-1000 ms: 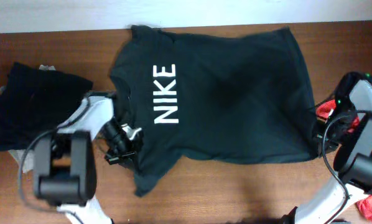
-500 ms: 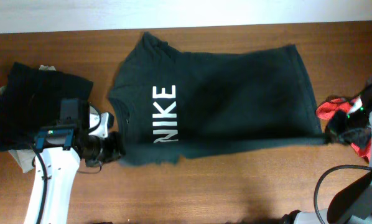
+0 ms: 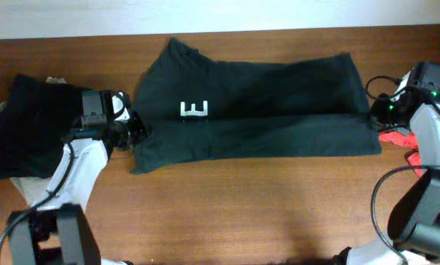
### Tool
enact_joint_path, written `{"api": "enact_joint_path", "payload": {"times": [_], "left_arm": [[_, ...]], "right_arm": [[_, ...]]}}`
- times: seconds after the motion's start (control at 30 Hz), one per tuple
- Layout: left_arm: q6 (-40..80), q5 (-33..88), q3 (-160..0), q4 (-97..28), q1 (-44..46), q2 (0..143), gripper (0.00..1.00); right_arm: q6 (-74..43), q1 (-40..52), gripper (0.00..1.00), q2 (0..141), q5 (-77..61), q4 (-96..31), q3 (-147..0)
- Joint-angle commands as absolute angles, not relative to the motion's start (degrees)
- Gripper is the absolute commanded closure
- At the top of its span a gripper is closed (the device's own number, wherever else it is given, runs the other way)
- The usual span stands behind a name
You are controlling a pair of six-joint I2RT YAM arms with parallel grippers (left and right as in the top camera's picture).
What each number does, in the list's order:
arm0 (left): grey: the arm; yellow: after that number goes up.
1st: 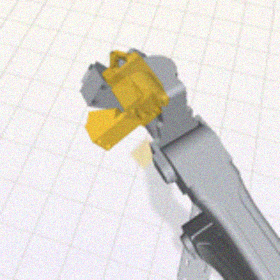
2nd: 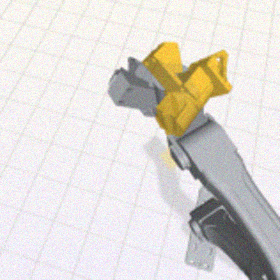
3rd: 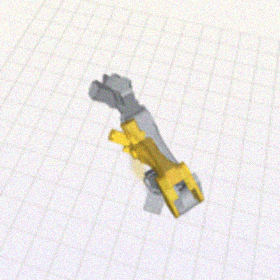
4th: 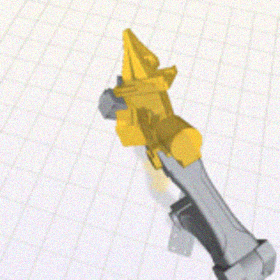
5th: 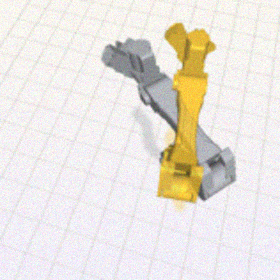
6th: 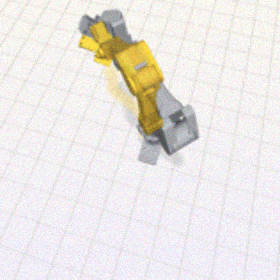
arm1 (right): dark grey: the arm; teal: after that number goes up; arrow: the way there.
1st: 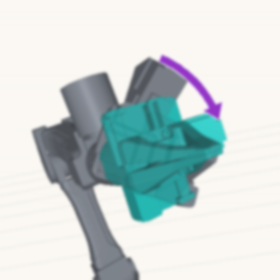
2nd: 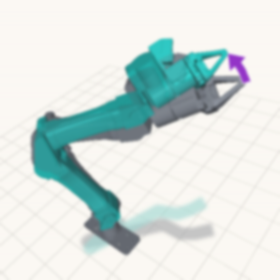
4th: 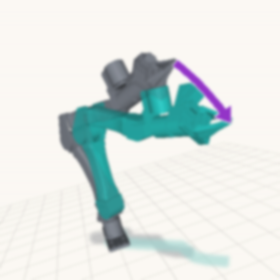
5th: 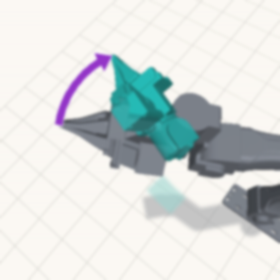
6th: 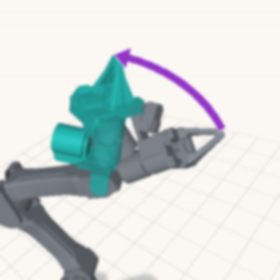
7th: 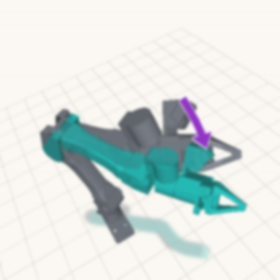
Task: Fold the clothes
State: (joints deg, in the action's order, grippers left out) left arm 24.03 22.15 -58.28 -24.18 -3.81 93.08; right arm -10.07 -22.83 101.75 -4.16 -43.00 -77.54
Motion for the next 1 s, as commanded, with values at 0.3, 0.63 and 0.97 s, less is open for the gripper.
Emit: {"api": "enact_joint_path", "payload": {"times": [0.3,0.63,0.97], "left_arm": [[24.3,28.5,-59.9,-28.5,-4.7,97.4,0.18],[24.2,12.2,-55.0,-36.0,-3.1,98.7,0.17],[24.2,10.0,-54.3,-38.7,-3.2,104.4,0.50]], "right_arm": [[-9.7,-23.0,0.30,105.0,-0.5,-48.4,-77.8],[-9.7,-23.0,0.34,105.5,2.2,-35.3,-62.6],[-10.7,-23.0,0.96,105.5,6.8,-38.1,-62.3]]}}
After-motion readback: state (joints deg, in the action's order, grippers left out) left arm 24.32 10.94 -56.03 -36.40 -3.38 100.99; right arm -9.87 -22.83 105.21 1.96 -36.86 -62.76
